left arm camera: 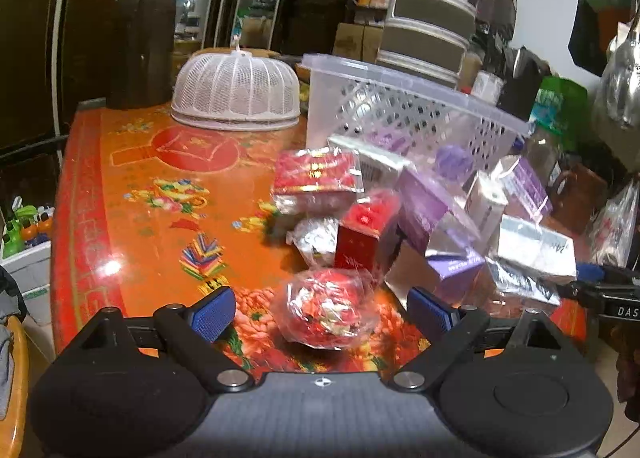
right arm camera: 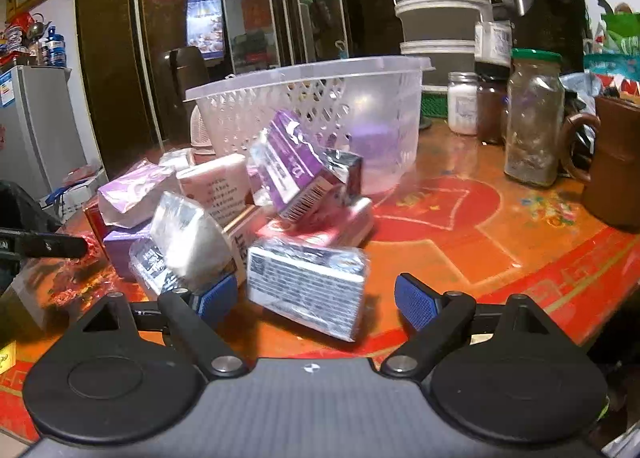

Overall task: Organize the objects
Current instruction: 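Grasp the red candy bag with the left gripper while the right grasps a silver-wrapped box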

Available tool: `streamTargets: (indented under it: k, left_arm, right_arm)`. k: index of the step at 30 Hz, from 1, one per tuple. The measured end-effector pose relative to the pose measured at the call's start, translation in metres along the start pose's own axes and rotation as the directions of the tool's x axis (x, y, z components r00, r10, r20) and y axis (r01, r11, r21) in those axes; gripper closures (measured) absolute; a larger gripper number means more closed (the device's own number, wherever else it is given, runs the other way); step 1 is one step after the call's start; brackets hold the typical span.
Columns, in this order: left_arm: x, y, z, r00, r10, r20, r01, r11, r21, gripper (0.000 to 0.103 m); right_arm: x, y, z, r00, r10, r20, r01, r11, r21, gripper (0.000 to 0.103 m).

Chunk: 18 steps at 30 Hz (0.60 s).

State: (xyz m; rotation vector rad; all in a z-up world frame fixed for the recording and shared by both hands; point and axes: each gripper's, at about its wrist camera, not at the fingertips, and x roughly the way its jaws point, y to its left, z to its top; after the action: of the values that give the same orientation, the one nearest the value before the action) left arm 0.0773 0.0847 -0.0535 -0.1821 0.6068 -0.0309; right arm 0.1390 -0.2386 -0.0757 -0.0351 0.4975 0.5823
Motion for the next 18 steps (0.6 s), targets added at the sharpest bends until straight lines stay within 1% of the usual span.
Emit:
streamTargets:
  k: [1, 2, 4, 7, 9, 11, 14, 18]
  left_arm:
    - [0.0, -0.001, 0.0, 1.0, 0.0, 0.001, 0.0, 1.0, 0.003, 0.009]
    - [0.0, -0.002, -0.001, 1.0, 0.003, 0.002, -0.003, 1.0, 0.01, 0.009]
    - [0.001, -0.005, -0.001, 1.0, 0.013, -0.006, -0.013, 0.999, 0.029, 0.013]
    - [0.005, -0.009, -0.001, 0.999, 0.019, -0.028, -0.018, 0.999, 0.05, 0.028]
    - [0.005, -0.011, -0.002, 0.999, 0.03, -0.026, -0.028, 0.998, 0.061, 0.05]
    - [0.002, -0.011, -0.002, 1.0, 0.029, -0.011, -0.029, 0.998, 0.056, 0.051]
    - [-0.006, -0.005, -0.005, 0.999, 0.028, 0.016, -0.028, 0.999, 0.025, 0.051]
    - [-0.019, 0.01, -0.006, 0.997, 0.056, 0.061, -0.054, 0.998, -0.031, 0.052]
  right_arm:
    - [0.0, 0.001, -0.001, 1.0, -0.001, -0.003, 0.001, 1.0, -0.001, 0.027]
    - [-0.001, 0.0, -0.001, 1.0, 0.004, -0.007, -0.004, 1.0, 0.005, 0.034]
    - [-0.006, -0.002, -0.003, 1.0, 0.006, 0.0, -0.006, 1.0, 0.019, 0.034]
    - [-0.009, -0.006, -0.004, 1.0, -0.023, 0.004, 0.022, 0.999, 0.032, 0.034]
    - [-0.016, -0.008, -0.004, 1.0, -0.021, 0.011, 0.021, 0.999, 0.047, 0.034]
    - [-0.024, -0.01, -0.003, 0.999, -0.029, 0.024, 0.027, 0.998, 0.056, 0.034]
    - [-0.035, -0.015, -0.003, 0.998, -0.047, 0.04, 0.045, 0.997, 0.07, 0.034]
    - [-0.045, -0.022, 0.001, 0.996, -0.068, 0.063, 0.062, 0.993, 0.098, 0.034]
